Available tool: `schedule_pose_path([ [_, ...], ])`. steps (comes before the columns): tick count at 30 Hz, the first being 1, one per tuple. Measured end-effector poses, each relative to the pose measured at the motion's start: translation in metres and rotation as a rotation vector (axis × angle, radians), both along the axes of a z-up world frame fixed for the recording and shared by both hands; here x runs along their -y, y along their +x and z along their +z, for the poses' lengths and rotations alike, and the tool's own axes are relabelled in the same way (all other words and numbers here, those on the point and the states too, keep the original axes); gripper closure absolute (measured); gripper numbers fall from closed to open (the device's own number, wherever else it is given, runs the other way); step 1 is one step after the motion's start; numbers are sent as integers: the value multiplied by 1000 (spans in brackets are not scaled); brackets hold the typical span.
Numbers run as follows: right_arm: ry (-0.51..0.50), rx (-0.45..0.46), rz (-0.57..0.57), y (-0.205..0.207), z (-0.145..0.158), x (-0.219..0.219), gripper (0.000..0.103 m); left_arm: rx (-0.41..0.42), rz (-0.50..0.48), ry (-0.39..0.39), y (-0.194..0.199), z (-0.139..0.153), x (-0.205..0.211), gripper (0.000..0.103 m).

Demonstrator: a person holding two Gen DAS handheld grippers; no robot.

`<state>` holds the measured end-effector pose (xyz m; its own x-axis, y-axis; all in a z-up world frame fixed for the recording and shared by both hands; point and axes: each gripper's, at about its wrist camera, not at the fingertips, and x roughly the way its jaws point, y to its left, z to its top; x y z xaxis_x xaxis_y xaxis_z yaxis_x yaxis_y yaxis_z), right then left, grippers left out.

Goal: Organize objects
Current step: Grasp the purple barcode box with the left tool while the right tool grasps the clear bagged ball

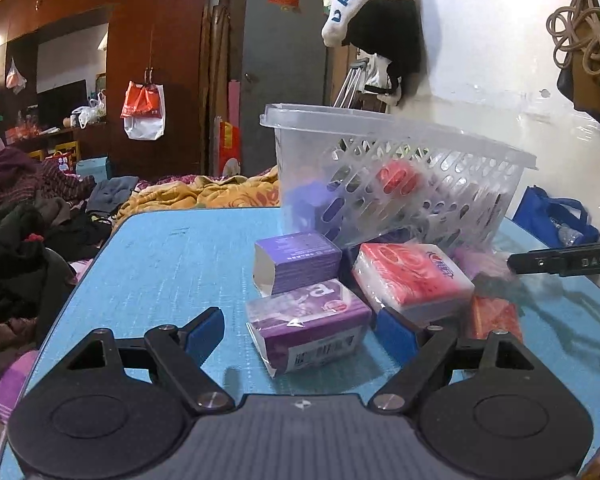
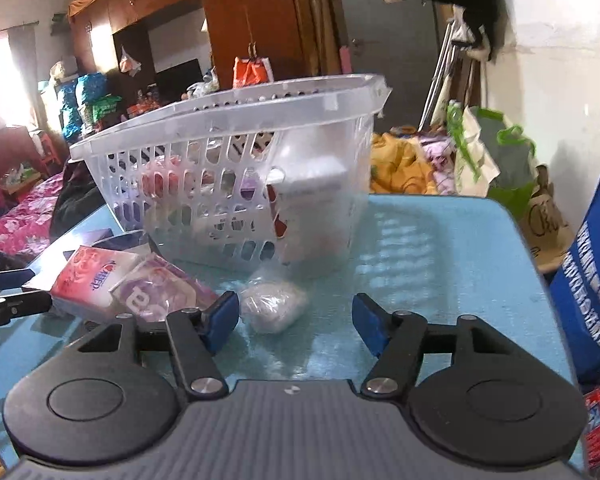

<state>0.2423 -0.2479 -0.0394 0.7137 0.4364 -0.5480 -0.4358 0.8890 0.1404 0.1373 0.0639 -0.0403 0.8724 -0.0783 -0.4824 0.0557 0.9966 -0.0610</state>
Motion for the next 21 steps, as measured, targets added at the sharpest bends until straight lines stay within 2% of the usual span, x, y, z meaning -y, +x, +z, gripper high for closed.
schedule_pose_path([
  [3, -5, -3, 5, 5, -1, -9, 37, -6, -4, 4, 1, 0, 1, 16],
  [8, -21, -3, -2, 11, -3, -17, 50, -21, -3, 17, 6, 0, 4, 16],
  [21, -7, 23, -1, -6, 2, -3, 51, -51, 20, 36, 18, 0, 10, 16],
])
